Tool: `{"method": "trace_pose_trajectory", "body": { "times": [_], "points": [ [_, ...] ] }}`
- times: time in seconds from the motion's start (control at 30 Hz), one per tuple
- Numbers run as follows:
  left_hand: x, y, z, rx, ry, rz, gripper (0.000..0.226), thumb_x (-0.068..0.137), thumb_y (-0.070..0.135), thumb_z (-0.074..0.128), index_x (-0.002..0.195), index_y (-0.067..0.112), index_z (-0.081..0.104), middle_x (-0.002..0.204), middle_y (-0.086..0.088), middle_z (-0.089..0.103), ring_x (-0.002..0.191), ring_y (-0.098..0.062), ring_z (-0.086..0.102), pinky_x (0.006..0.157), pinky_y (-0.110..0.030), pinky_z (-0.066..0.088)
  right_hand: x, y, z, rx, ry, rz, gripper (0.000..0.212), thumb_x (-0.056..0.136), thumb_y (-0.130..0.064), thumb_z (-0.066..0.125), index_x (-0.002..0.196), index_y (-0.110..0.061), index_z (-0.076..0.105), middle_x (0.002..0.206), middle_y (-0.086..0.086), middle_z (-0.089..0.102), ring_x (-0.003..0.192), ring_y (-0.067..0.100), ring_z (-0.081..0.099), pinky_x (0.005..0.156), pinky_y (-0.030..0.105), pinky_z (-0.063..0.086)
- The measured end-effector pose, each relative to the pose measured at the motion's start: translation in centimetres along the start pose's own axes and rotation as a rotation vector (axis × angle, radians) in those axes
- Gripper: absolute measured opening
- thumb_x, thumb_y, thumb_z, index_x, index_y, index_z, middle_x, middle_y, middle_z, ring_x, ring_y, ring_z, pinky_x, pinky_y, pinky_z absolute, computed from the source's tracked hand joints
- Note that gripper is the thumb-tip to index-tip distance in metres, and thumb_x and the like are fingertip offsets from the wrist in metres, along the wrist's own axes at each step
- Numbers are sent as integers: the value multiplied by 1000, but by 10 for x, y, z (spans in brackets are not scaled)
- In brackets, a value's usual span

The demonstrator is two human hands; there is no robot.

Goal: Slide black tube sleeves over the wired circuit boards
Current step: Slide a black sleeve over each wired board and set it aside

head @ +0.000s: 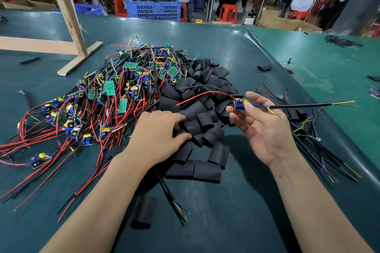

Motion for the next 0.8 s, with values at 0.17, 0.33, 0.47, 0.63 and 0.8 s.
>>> {"method": "trace_pose_trajectory", "body": {
  "times": [0.17,0.33,0.47,0.63,0.8],
  "points": [
    [-1,-3,4,24,-103,6,48,78,64,66,118,36,64,103,15,60,108,-13,48,93,-35,34,1,2,-1,14,2,11,20,94,6,51,108,-5,60,82,14,71,78,32,72,66,28,58],
    [-1,-5,2,108,-140,43,57,79,70,59,125,37,62,114,13,60,113,-15,42,95,-35,33,3,1,-5,27,25,22,18,95,4,50,100,-7,64,78,9,71,73,25,70,63,25,57],
    [-1,-6,0,60,-152,36,51,79,60,68,125,40,61,111,15,64,117,-15,41,98,-37,31,4,1,-7,38,47,21,17,91,3,55,95,-9,66,75,6,70,67,20,68,61,23,55],
    [-2,-10,-6,-11,-144,32,63,70,80,56,118,41,67,102,20,61,108,-12,43,94,-35,30,5,-2,-6,-23,50,-71,31,78,5,68,103,-11,61,70,0,65,65,13,61,61,20,50],
    [-5,-12,-5,-93,-262,128,30,85,64,57,108,50,69,106,36,55,112,-4,35,94,-30,20,8,-1,-10,-55,62,-75,26,84,13,60,103,-5,65,69,1,64,63,11,57,58,19,46]
  ]
}}
Point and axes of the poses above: each hand's wrist, its own x-axis towards the middle knuckle, its own z-axis out of the palm, y = z × x, the point moved 5 cm from there along x, towards the middle knuckle
